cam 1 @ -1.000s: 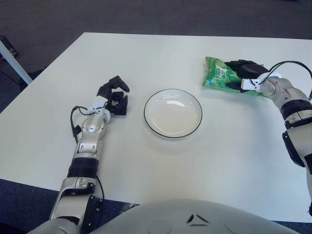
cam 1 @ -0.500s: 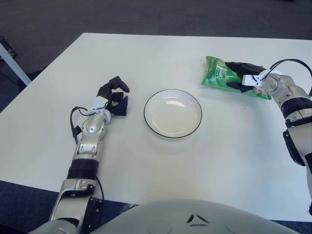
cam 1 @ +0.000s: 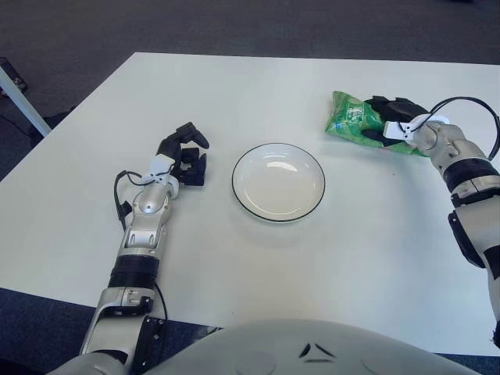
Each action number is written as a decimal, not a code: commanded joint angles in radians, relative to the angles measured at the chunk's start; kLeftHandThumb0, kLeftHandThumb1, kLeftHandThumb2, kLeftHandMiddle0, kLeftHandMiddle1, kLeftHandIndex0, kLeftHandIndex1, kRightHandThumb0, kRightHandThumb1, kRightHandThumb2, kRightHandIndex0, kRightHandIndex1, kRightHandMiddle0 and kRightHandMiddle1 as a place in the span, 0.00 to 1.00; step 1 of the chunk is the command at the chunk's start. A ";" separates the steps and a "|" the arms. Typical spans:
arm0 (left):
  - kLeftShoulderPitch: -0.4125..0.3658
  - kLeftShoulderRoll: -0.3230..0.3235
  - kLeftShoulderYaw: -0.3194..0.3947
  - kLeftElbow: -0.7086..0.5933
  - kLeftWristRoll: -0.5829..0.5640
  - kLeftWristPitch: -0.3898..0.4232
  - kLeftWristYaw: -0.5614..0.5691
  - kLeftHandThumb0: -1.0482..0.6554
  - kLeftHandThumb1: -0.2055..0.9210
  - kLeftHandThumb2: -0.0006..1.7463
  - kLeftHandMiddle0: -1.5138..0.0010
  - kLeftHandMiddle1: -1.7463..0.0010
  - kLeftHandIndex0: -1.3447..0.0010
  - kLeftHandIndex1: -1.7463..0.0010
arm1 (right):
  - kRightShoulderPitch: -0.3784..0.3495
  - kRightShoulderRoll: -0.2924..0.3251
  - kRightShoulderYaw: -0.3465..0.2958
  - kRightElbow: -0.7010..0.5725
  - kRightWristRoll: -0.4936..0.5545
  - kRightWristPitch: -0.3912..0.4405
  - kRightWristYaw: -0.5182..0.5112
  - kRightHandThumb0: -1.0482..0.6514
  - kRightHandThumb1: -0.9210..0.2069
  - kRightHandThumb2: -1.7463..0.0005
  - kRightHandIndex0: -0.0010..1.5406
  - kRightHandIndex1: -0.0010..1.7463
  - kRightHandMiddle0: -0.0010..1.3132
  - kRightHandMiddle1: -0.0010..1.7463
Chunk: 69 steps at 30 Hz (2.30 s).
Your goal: Put the snack into the plate.
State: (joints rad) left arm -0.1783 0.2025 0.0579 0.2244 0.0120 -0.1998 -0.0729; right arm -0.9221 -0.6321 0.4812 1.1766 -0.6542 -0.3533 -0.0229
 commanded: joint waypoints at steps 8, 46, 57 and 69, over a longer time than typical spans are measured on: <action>0.113 -0.045 -0.016 0.036 -0.001 0.011 0.006 0.30 0.33 0.86 0.14 0.00 0.45 0.00 | 0.140 0.070 -0.056 0.056 0.049 0.092 -0.157 0.62 0.65 0.22 0.49 0.81 0.46 1.00; 0.103 -0.043 -0.030 0.040 0.022 0.014 0.027 0.29 0.31 0.88 0.14 0.00 0.43 0.00 | 0.172 0.014 -0.251 -0.415 0.136 -0.012 -0.301 0.62 0.73 0.12 0.52 0.95 0.42 1.00; 0.094 -0.048 -0.029 0.054 0.012 0.007 0.026 0.29 0.31 0.88 0.14 0.00 0.43 0.00 | 0.216 0.026 -0.328 -0.649 0.194 0.038 -0.167 0.62 0.68 0.13 0.47 1.00 0.39 1.00; 0.084 -0.050 -0.031 0.076 0.007 -0.008 0.021 0.29 0.31 0.88 0.14 0.00 0.43 0.00 | 0.220 0.071 -0.325 -0.804 0.163 0.025 -0.134 0.62 0.79 0.06 0.53 1.00 0.46 1.00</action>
State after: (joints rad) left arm -0.1799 0.2027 0.0436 0.2260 0.0218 -0.2104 -0.0541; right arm -0.7084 -0.5675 0.1529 0.4246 -0.4844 -0.3165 -0.1735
